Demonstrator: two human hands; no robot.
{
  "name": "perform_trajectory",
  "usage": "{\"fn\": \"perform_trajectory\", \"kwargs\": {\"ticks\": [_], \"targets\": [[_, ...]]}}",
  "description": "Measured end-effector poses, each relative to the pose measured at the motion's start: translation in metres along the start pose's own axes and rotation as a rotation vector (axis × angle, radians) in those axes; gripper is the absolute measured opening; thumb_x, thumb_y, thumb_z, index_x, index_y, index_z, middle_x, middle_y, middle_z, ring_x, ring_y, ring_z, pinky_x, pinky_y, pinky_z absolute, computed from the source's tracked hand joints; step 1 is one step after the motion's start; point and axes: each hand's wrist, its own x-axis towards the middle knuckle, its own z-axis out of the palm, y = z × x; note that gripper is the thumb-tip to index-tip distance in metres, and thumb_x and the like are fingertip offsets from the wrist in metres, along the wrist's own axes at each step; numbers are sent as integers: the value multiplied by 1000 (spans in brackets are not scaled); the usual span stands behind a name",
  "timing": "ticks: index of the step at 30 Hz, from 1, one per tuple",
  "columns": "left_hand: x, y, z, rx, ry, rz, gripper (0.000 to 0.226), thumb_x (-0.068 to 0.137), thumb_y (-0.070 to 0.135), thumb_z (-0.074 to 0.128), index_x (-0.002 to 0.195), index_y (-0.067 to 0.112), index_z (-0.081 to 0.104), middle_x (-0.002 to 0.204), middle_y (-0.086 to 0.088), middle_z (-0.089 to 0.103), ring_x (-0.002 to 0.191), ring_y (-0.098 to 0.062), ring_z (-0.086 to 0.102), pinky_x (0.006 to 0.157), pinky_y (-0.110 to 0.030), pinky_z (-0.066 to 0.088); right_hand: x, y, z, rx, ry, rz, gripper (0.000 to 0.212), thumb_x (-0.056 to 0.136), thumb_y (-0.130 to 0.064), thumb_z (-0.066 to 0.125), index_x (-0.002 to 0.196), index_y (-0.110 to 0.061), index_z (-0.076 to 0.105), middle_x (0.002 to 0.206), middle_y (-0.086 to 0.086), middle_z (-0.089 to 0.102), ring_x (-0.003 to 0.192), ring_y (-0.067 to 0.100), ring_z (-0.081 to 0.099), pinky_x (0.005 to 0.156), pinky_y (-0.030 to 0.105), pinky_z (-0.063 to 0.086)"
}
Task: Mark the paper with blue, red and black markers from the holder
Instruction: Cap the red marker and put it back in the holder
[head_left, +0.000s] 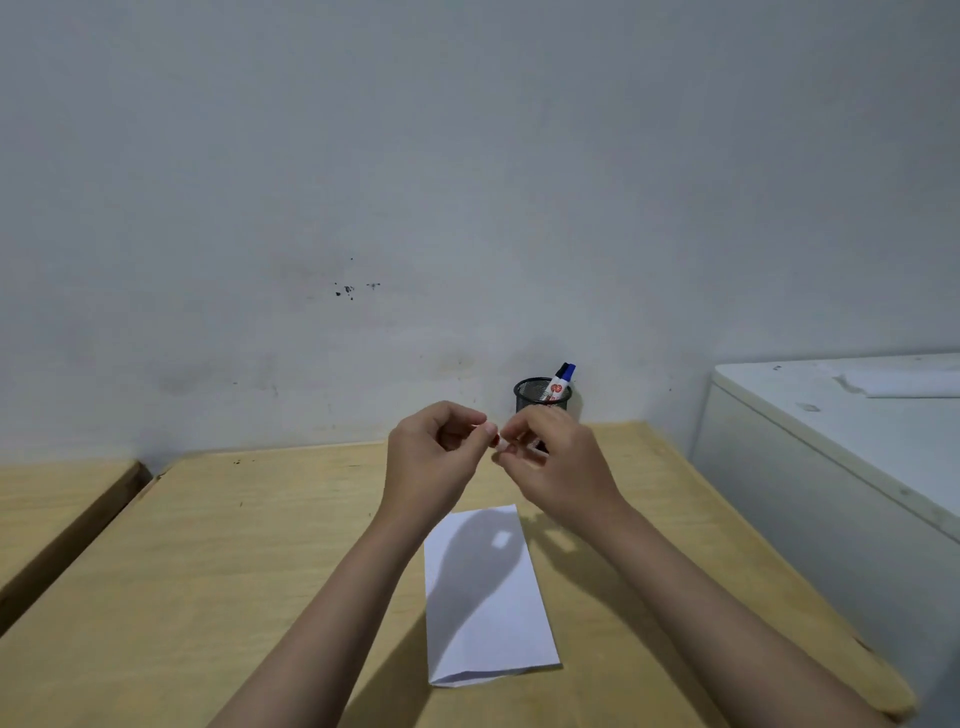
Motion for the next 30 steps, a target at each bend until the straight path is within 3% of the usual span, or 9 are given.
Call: {"fn": "perform_trajectory", "kwargs": {"ticks": [2,5,9,13,17,21,23,27,30], "targets": [[13,-3,8,-11,-20,10,9,76,24,74,81,19,70,75,-8,74,74,-25,69,67,-33,54,8,12,-2,13,7,-20,26,73,-12,71,97,-14,64,80,-3,64,73,20,60,67,43,53],[34,-11,23,-7,-12,8,19,78,33,71,90,17,71,81,-4,73,76,-16,68,70,-24,52,31,36,-13,27,110,52,44,76,-14,72,116,-25,58,81,-4,66,72,17,64,69,33,54],[65,-39,49,113,-14,-28,19,81,33,67,90,16,69,90,4,71,81,-9,66,66,-8,45,75,72,-35,72,408,192,38,73,-8,75,102,-25,56,75,-7,65,67,11,66,66,30,57],[77,-59,65,222,-48,-17,18,81,32,66,92,18,66,103,2,69,96,-13,64,75,-21,45,98,89,-40,160,537,325,37,72,-9,77,92,-23,50,76,-12,62,62,4,63,61,21,53],[88,-65,78,292,-57,-24,33,81,29,67,107,9,66,115,-7,66,109,-20,59,91,-24,41,92,107,-12,104,404,484,30,70,-10,76,87,-13,51,63,0,61,58,11,59,58,23,44],[92,-70,86,348,-51,-93,35,82,30,66,105,3,66,113,-11,65,107,-23,59,79,-19,34,79,125,9,10,191,569,25,74,-14,74,75,-7,50,58,0,59,50,1,57,47,14,38],[134,-110,123,304,-41,-139,33,80,30,69,99,3,68,108,-12,67,104,-24,60,76,-21,35,100,183,31,-98,150,606,25,75,-20,73,75,-10,50,71,6,64,62,11,62,51,24,43],[135,-112,126,289,-21,-142,40,75,32,73,103,5,68,111,-9,68,108,-21,60,83,-21,39,109,187,30,-292,16,568,36,75,-25,70,106,-12,57,106,10,55,100,27,55,76,38,49],[133,-115,127,259,-9,-130,39,74,31,75,103,5,68,110,-10,68,109,-22,60,85,-23,40,118,188,31,-473,-67,535,46,77,-33,66,118,-14,57,117,12,48,113,31,44,89,42,42]]}}
